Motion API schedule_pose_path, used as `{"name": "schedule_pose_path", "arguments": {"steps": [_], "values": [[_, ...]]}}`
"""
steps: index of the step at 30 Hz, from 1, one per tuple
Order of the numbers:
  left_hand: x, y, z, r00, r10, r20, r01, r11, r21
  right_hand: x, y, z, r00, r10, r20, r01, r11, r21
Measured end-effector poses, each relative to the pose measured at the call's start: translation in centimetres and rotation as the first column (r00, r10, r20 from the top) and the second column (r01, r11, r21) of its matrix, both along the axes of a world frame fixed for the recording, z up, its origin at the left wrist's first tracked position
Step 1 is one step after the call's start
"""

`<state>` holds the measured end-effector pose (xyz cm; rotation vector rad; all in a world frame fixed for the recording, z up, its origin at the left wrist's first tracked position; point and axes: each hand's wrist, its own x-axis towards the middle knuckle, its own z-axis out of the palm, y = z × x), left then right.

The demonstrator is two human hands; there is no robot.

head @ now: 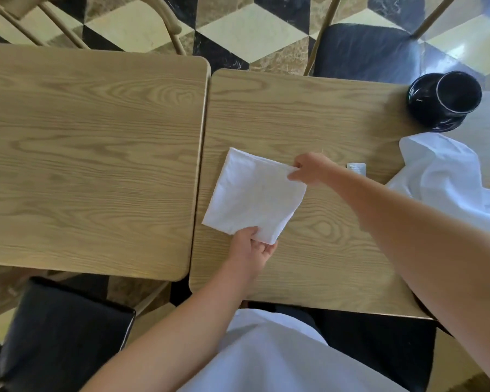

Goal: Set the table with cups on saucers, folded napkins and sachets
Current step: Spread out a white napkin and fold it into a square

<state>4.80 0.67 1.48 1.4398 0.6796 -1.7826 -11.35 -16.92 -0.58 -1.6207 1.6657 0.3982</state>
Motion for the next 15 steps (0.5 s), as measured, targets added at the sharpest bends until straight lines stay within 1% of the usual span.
{"name": "schedule_pose_path", "arguments": {"steps": [1, 2, 3, 4, 5, 7, 9, 11, 13, 15], "values": [[1.0, -0.1, 0.5, 1.000, -0.007, 0.003, 0.007, 0.999, -0.047, -0.4, 0.8, 0.7, 0.992, -0.107, 0.061, 0.104, 0.993, 0.058], [1.9, -0.2, 0.9, 0.999, -0.043, 0.013, 0.044, 0.995, -0.089, -0.7, 2.0, 1.3, 0.951, -0.269, 0.153, 0.250, 0.959, 0.131], [2.9, -0.3, 1.3, 0.994, -0.104, 0.030, 0.107, 0.987, -0.119, -1.0, 3.3, 1.9, 0.867, -0.436, 0.241, 0.391, 0.895, 0.214], [3.8, -0.2, 1.6, 0.982, -0.178, 0.056, 0.184, 0.974, -0.135, -1.3, 4.9, 2.6, 0.764, -0.568, 0.305, 0.494, 0.820, 0.290], [4.7, -0.1, 2.0, 0.964, -0.252, 0.091, 0.262, 0.955, -0.138, -1.5, 6.7, 3.3, 0.668, -0.656, 0.351, 0.557, 0.754, 0.348], [6.4, 0.2, 2.8, 0.915, -0.363, 0.176, 0.387, 0.913, -0.129, -1.6, 10.2, 4.7, 0.513, -0.755, 0.408, 0.617, 0.655, 0.437], [8.0, 0.2, 3.7, 0.879, -0.409, 0.243, 0.449, 0.883, -0.136, -1.4, 13.1, 6.1, 0.369, -0.829, 0.421, 0.657, 0.553, 0.512], [9.2, -0.4, 4.6, 0.846, -0.443, 0.298, 0.506, 0.842, -0.185, -1.3, 15.1, 7.2, 0.247, -0.869, 0.428, 0.673, 0.472, 0.570], [10.0, -1.7, 5.8, 0.802, -0.484, 0.350, 0.577, 0.780, -0.243, -1.2, 15.8, 8.2, 0.158, -0.877, 0.454, 0.677, 0.431, 0.597], [10.2, -3.7, 7.0, 0.766, -0.511, 0.391, 0.629, 0.723, -0.287, -1.0, 15.3, 9.4, 0.121, -0.868, 0.482, 0.697, 0.420, 0.581]]}}
